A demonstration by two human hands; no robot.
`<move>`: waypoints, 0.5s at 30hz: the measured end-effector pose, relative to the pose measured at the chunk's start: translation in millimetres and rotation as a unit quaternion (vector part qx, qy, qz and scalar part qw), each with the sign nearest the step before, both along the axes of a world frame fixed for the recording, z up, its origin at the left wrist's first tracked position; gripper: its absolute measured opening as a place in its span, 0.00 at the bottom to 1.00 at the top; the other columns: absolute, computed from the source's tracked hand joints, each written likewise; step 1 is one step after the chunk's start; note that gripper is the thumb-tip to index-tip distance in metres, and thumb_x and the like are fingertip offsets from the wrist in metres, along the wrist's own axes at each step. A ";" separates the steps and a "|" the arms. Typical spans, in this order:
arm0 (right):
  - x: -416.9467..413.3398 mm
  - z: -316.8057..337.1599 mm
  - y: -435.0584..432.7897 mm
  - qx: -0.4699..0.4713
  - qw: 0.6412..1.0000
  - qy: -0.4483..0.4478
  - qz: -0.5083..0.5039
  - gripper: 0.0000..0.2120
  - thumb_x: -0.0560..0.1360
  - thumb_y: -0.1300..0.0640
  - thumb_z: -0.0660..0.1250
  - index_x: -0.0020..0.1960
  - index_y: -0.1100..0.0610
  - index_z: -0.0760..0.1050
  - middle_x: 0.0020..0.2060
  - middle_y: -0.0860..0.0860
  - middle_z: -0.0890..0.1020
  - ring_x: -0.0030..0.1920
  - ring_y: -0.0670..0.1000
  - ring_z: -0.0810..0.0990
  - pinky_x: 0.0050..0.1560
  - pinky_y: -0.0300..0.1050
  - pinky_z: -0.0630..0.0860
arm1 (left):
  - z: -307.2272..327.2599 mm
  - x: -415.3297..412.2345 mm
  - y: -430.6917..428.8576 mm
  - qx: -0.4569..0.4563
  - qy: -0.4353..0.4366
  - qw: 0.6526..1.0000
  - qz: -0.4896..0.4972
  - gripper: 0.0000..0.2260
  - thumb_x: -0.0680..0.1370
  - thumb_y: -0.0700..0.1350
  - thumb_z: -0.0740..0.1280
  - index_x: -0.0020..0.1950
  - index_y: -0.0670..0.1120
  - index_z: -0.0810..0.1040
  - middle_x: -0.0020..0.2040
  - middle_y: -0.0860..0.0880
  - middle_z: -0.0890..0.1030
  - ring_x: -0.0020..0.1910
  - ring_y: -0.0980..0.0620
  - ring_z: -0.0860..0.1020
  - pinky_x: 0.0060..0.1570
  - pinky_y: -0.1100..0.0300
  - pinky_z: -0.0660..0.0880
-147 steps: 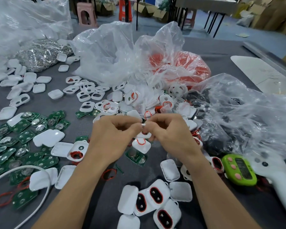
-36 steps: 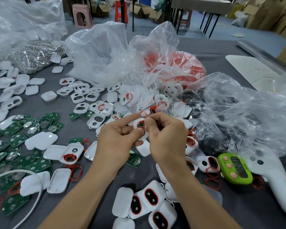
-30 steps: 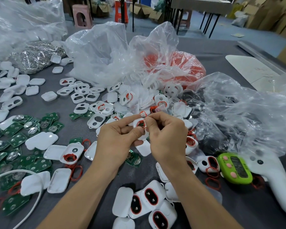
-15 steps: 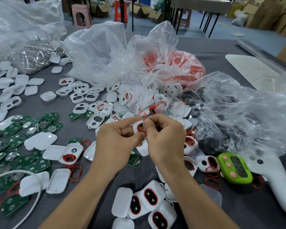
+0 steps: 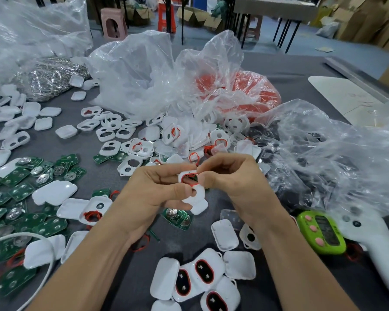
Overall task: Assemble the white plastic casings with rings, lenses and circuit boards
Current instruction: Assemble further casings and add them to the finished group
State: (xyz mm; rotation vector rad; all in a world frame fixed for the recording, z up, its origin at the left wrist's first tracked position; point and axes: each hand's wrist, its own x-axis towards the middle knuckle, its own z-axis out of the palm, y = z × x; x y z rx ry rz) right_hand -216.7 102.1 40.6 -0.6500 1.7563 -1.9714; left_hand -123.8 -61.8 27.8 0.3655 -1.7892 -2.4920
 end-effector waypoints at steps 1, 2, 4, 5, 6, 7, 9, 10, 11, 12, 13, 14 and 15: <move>0.3 -0.9 0.6 -0.007 1.000 -0.022 0.010 0.10 0.66 0.73 0.77 0.39 0.59 0.85 0.35 0.54 0.85 0.36 0.50 0.82 0.41 0.38 0.79 | 0.0 0.2 -0.4 0.008 0.000 1.000 -0.008 0.20 0.64 0.34 0.75 0.56 0.41 0.87 0.48 0.37 0.87 0.41 0.46 0.86 0.34 0.56 0.84; 0.2 -2.1 0.5 -0.014 0.999 -0.041 0.018 0.09 0.66 0.70 0.77 0.39 0.58 0.84 0.35 0.53 0.84 0.36 0.49 0.82 0.40 0.37 0.78 | -0.2 0.5 -1.0 0.013 0.000 1.000 -0.013 0.20 0.65 0.34 0.75 0.57 0.40 0.86 0.48 0.37 0.86 0.40 0.47 0.86 0.34 0.56 0.84; 1.1 -4.4 0.2 -0.025 0.997 -0.071 0.035 0.07 0.66 0.67 0.76 0.41 0.58 0.82 0.36 0.54 0.83 0.37 0.49 0.82 0.39 0.39 0.79 | -1.4 1.0 -0.8 0.022 0.000 1.000 -0.014 0.20 0.66 0.33 0.74 0.59 0.39 0.85 0.47 0.37 0.86 0.39 0.48 0.86 0.33 0.57 0.83; 1.5 -4.7 -0.1 -0.027 0.995 -0.082 0.042 0.07 0.67 0.66 0.76 0.41 0.58 0.82 0.37 0.54 0.83 0.38 0.51 0.82 0.40 0.41 0.81 | -1.7 1.2 -0.6 0.025 -0.002 1.000 -0.014 0.21 0.67 0.33 0.73 0.59 0.38 0.85 0.48 0.36 0.86 0.40 0.47 0.85 0.33 0.57 0.83; 2.2 -4.2 -0.1 -0.026 0.995 -0.089 0.046 0.07 0.67 0.65 0.77 0.42 0.58 0.82 0.37 0.55 0.83 0.38 0.52 0.82 0.40 0.44 0.82 | -1.9 1.8 -0.4 0.027 -0.004 1.000 -0.014 0.20 0.67 0.33 0.73 0.59 0.38 0.85 0.48 0.36 0.86 0.40 0.47 0.85 0.33 0.57 0.83; 2.6 -3.9 0.0 -0.023 0.995 -0.091 0.046 0.07 0.67 0.65 0.77 0.41 0.57 0.81 0.37 0.55 0.83 0.38 0.53 0.82 0.40 0.45 0.82 | -2.3 2.1 -0.2 0.027 -0.006 1.000 -0.014 0.20 0.67 0.33 0.73 0.59 0.38 0.85 0.48 0.35 0.85 0.40 0.47 0.85 0.33 0.57 0.83; 3.2 -3.1 0.1 -0.022 0.995 -0.086 0.040 0.07 0.68 0.67 0.77 0.42 0.59 0.81 0.35 0.55 0.83 0.36 0.51 0.82 0.36 0.42 0.81 | -2.6 2.4 -0.1 0.027 -0.009 1.000 -0.012 0.19 0.67 0.34 0.73 0.58 0.39 0.85 0.50 0.32 0.85 0.41 0.46 0.85 0.33 0.57 0.84; 3.6 -2.7 -0.1 -0.021 0.996 -0.083 0.036 0.07 0.69 0.68 0.77 0.42 0.60 0.81 0.34 0.54 0.83 0.34 0.51 0.82 0.35 0.41 0.79 | -2.5 2.3 -0.1 0.027 -0.011 1.000 -0.011 0.19 0.67 0.35 0.74 0.58 0.39 0.85 0.52 0.31 0.84 0.42 0.46 0.85 0.34 0.57 0.84; 4.0 -2.6 -0.1 -0.017 0.996 -0.078 0.032 0.07 0.68 0.68 0.77 0.42 0.60 0.81 0.34 0.55 0.83 0.33 0.51 0.80 0.34 0.41 0.79 | -2.3 2.1 -0.1 0.027 -0.012 1.000 -0.011 0.19 0.67 0.35 0.74 0.58 0.39 0.86 0.52 0.31 0.84 0.42 0.46 0.85 0.34 0.58 0.84; 4.4 -2.6 0.0 -0.010 0.997 -0.074 0.028 0.06 0.67 0.66 0.77 0.41 0.59 0.82 0.34 0.55 0.82 0.33 0.52 0.79 0.35 0.42 0.78 | -2.2 2.2 -0.2 0.026 -0.014 0.999 -0.011 0.19 0.67 0.36 0.74 0.58 0.40 0.86 0.52 0.31 0.84 0.42 0.45 0.86 0.34 0.58 0.84; 4.7 -2.6 0.3 -0.002 0.997 -0.067 0.024 0.06 0.66 0.65 0.77 0.40 0.58 0.82 0.33 0.56 0.82 0.33 0.53 0.77 0.34 0.42 0.78 | -2.0 2.0 0.1 0.025 -0.015 1.000 -0.011 0.19 0.67 0.36 0.74 0.58 0.40 0.86 0.51 0.32 0.85 0.42 0.45 0.86 0.34 0.58 0.84; 4.9 -2.1 0.7 0.005 0.998 -0.062 0.022 0.05 0.66 0.64 0.77 0.39 0.57 0.83 0.33 0.56 0.81 0.32 0.53 0.75 0.34 0.42 0.77 | -1.8 1.8 0.4 0.023 -0.016 1.000 -0.012 0.18 0.67 0.36 0.74 0.57 0.41 0.86 0.51 0.33 0.85 0.42 0.45 0.86 0.35 0.58 0.84; 4.8 -1.9 1.2 0.009 0.998 -0.058 0.022 0.05 0.66 0.64 0.77 0.38 0.57 0.83 0.32 0.56 0.81 0.31 0.52 0.75 0.33 0.41 0.76 | -1.8 1.6 0.8 0.021 -0.017 1.000 -0.011 0.18 0.67 0.36 0.74 0.57 0.41 0.86 0.50 0.33 0.85 0.42 0.45 0.86 0.35 0.58 0.84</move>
